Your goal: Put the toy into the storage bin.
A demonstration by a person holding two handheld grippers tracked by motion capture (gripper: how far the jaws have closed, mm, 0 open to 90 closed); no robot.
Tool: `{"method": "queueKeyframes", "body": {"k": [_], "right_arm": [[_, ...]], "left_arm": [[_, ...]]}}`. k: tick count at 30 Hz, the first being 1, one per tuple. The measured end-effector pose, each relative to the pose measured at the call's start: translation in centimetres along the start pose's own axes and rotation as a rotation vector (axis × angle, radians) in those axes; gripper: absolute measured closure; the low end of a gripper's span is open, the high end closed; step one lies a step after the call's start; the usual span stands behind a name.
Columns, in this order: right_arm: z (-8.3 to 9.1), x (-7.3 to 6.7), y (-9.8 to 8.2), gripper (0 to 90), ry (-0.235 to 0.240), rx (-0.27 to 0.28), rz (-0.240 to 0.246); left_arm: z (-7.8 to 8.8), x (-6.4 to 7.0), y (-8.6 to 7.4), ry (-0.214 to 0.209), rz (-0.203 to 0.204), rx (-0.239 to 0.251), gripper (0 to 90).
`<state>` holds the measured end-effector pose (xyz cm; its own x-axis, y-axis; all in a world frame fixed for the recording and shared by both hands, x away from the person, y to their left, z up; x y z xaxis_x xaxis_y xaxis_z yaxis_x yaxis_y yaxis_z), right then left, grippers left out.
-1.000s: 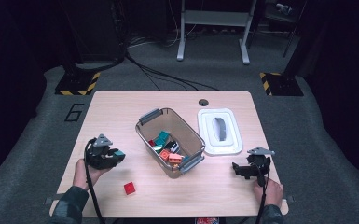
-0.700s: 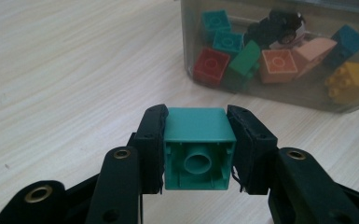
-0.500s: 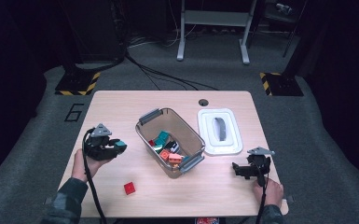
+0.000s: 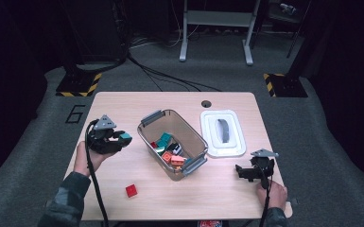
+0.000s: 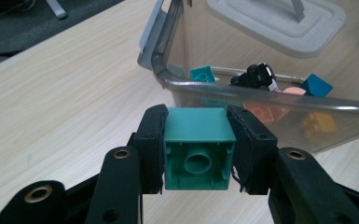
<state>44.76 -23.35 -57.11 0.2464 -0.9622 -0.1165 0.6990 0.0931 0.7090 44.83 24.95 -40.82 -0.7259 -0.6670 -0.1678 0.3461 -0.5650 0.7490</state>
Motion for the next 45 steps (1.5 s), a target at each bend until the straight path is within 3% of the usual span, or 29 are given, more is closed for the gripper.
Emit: {"method": "queueKeyframes", "body": {"k": [12,21,30,45], "right_arm": [[0.0,0.0,0.0,0.0,-0.002,0.0,0.004],[0.0,0.0,0.0,0.0,-0.002,0.0,0.002],[0.0,0.1,0.0,0.0,-0.001,-0.001,0.005],[0.0,0.0,0.0,0.0,-0.003,-0.001,0.003]], "left_arm": [[-0.1,0.9,3.5,-0.025,-0.062,0.017,59.1],[-2.1,2.9,5.4,-0.072,-0.09,0.029,59.0],[-5.0,5.1,5.6,-0.145,-0.102,-0.014,58.9],[-7.9,6.5,4.0,-0.205,-0.081,-0.112,58.5]]}}
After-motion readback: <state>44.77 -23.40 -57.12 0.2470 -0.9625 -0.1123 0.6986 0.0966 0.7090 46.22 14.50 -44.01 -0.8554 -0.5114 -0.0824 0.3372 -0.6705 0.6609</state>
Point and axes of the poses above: each handheld gripper's, and its own axes: z roughly backward along the jaws, y roughly out of its top, x roughly to its right, the point moved 6 cm from there along -z, roughly forward along the jaws, and after that the axes turned 9 degrees about -z, right-handed, at the moved point
